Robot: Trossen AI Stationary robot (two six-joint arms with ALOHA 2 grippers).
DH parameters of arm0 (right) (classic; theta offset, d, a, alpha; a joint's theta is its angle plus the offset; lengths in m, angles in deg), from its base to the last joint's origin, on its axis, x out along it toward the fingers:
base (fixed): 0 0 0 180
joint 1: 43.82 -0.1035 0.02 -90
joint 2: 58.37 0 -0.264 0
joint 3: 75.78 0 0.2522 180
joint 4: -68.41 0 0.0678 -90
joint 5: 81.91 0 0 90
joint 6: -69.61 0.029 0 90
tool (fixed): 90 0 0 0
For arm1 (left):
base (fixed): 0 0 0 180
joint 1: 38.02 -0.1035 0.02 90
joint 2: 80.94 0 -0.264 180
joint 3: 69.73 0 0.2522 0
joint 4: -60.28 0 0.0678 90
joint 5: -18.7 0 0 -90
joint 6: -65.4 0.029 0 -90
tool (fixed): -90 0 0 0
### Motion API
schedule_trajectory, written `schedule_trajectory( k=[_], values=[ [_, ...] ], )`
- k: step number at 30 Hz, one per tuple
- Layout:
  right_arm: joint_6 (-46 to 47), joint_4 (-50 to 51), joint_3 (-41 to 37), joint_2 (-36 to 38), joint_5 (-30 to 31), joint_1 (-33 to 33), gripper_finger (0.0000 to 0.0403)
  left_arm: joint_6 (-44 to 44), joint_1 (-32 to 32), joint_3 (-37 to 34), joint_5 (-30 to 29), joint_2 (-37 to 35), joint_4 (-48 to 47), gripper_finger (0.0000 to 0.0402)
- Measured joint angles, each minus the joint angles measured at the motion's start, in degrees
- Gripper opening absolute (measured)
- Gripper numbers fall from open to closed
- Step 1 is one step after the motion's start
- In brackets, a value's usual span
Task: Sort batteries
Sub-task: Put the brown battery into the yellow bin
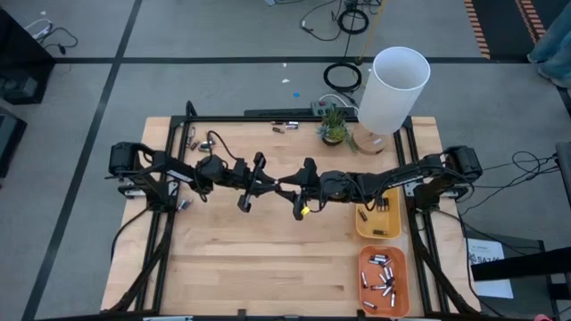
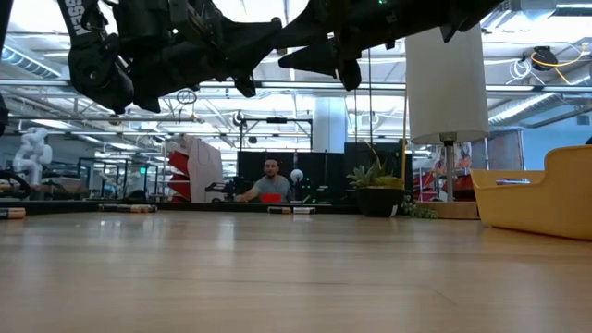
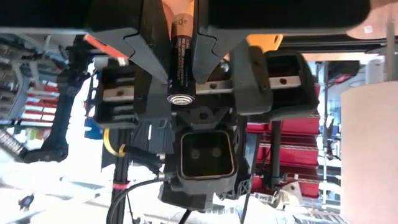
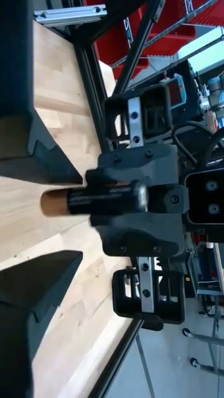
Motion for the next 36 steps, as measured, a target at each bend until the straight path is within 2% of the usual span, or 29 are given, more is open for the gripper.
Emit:
schedule_trajectory(
  k=[6, 12, 17, 23, 27, 30, 32, 36],
  values=[
    [-0.22, 0.05, 0.0, 0.0, -0.07, 0.0, 0.0111, 0.62, 0.0, 0.0, -0.37, -0.02, -0.79, 0.0045],
    [-2.23, 0.93, 0.0, 0.02, -0.16, -0.07, 0.003, 1.22, 0.0, 0.0, -1.03, -0.02, -1.82, 0.0051],
    [-2.83, 1.08, -0.02, 0.02, 0.07, -0.04, 0.0028, 2.14, 0.01, 0.0, -3.04, -0.04, -3.33, 0.01],
    [-1.67, 6.13, -0.04, 2.37, 0.77, 0.13, 0.0028, 3.59, -0.15, 0.04, -3.16, -0.07, -5.11, 0.0115],
    [0.57, 14.31, -0.03, 7.56, 4.01, 0.33, 0.0028, 3.64, -0.8, 0.02, -2.57, -0.04, -5.56, 0.0117],
    [3.93, 24.02, 0.0, 12.09, 5.19, 0.33, 0.0028, 3.91, -2.18, 0.03, -2.58, -0.07, -7.66, 0.0118],
    [8.79, 34.41, 0.04, 15.24, 5.12, 0.31, 0.0028, 4.97, -3.0, 0.02, -2.58, -0.07, -10.03, 0.0118],
    [24.3, 58.77, 0.04, 19.11, 4.2, 0.3, 0.0028, 8.62, -4.24, 0.02, -2.62, -0.92, -16.07, 0.0118]
  ],
)
